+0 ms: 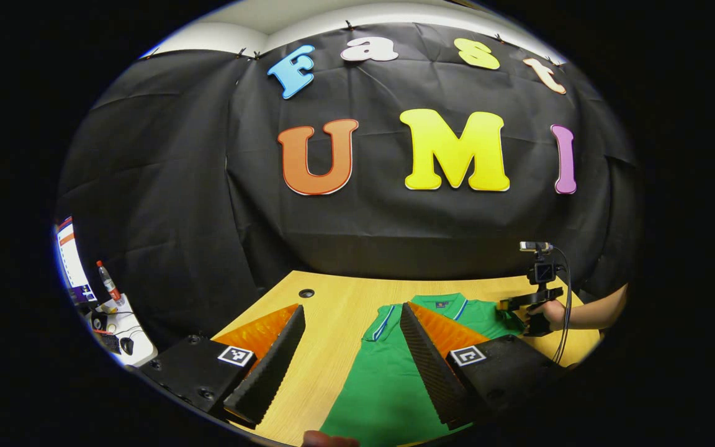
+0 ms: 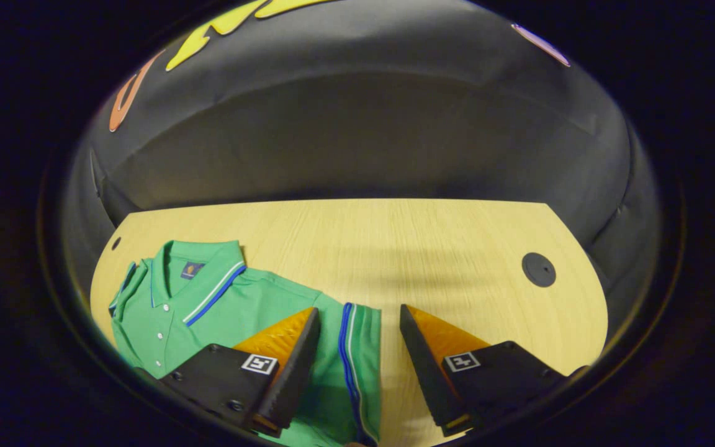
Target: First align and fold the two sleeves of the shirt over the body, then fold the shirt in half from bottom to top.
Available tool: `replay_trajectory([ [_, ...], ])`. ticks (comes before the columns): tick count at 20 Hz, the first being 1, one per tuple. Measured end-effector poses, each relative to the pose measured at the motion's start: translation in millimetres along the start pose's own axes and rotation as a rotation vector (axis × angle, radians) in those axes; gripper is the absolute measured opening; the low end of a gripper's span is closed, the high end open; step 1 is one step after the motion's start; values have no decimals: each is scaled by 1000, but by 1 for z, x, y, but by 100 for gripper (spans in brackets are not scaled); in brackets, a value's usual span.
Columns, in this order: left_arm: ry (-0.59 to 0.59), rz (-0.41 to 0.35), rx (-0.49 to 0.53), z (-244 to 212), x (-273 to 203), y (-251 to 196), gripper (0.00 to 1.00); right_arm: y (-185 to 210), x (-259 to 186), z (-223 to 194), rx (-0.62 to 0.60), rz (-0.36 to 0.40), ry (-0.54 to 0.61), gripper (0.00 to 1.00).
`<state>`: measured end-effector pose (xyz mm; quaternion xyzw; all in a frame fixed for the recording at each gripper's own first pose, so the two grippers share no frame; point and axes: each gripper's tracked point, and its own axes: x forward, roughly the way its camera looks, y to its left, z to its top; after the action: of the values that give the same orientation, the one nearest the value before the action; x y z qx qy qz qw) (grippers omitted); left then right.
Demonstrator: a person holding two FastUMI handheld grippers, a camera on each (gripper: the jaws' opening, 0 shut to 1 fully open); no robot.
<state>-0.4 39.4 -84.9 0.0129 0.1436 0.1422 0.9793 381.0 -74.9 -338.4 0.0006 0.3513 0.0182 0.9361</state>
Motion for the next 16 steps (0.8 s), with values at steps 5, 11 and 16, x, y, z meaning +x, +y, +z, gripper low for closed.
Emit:
replay_trajectory([
  [5, 0, 11, 6, 1, -3, -2, 99, 13, -4, 3, -42, 3, -4, 5],
  [11, -13, 15, 27, 3, -9, 2, 99, 15, -15, 12, 21, 13, -13, 5],
  [16, -8, 9, 15, -1, -12, 3, 99, 22, -32, 23, 35, 30, -22, 5],
])
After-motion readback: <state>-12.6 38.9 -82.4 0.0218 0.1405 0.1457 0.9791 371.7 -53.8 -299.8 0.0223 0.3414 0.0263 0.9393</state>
